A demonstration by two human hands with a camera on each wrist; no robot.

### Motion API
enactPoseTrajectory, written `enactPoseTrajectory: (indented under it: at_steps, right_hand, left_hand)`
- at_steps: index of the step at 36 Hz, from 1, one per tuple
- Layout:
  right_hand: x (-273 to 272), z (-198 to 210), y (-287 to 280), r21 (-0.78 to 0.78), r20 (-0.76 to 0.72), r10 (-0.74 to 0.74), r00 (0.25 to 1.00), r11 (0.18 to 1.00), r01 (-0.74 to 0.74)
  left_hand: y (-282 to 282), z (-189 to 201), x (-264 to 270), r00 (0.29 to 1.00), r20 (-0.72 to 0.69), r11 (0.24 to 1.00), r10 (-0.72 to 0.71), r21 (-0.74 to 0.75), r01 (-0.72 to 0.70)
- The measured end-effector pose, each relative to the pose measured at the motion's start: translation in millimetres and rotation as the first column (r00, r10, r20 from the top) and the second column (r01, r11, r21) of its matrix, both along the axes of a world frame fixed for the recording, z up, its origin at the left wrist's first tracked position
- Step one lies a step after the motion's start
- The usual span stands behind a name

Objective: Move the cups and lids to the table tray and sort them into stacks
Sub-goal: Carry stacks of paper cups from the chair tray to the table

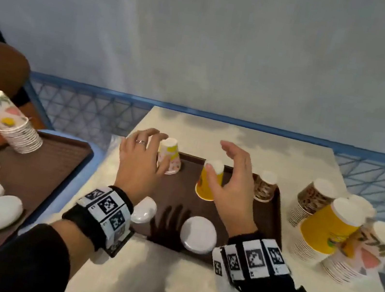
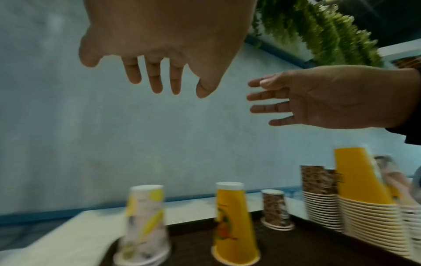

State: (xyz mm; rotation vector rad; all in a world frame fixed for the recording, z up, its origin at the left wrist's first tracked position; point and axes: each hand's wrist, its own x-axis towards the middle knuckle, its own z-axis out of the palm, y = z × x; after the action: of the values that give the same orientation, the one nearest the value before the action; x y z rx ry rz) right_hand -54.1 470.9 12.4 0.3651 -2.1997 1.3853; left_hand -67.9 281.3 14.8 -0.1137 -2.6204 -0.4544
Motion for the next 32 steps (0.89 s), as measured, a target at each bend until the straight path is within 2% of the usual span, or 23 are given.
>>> enactPoseTrajectory:
  at_steps: [3,6,14,19,25,29,32]
  right_hand:
    - [-20,0,-63,0.153,0.12,0.13,0.984,0.977,-0.148]
    - [-36,-6,-132,0.288,0.268,0.212,0.94,0.913,-0.288]
    - [-70,-23,-306,0.394,0.427,0.29,0.857,0.793,-0.465]
    - [-93,-31,-395,0.419,0.447,0.3,0.843,0.762,-0.494]
    - [-121,-42,-477,0.464,0.454,0.29,0.842,0.73,-0.502]
    - [-138,-49,-519,0.488,0.466,0.28,0.839,0.71,-0.508]
    - [-152,-49,-546,0.459,0.463,0.3,0.834,0.724,-0.515]
  left_hand:
    - [-64,7,4,0.983,0.061,0.985,0.173,-0.011,-0.173]
    - [-129,7,9,0.942,0.133,0.951,0.309,-0.018,-0.309]
    - [-288,3,15,0.787,0.278,0.816,0.551,0.017,-0.578]
    - [-372,-3,9,0.732,0.292,0.741,0.615,0.102,-0.663]
    - [-440,-13,2,0.687,0.353,0.661,0.635,0.212,-0.72]
    - [-471,-26,2,0.718,0.404,0.648,0.567,0.32,-0.692]
    - [-488,-34,1,0.755,0.421,0.627,0.503,0.424,-0.654]
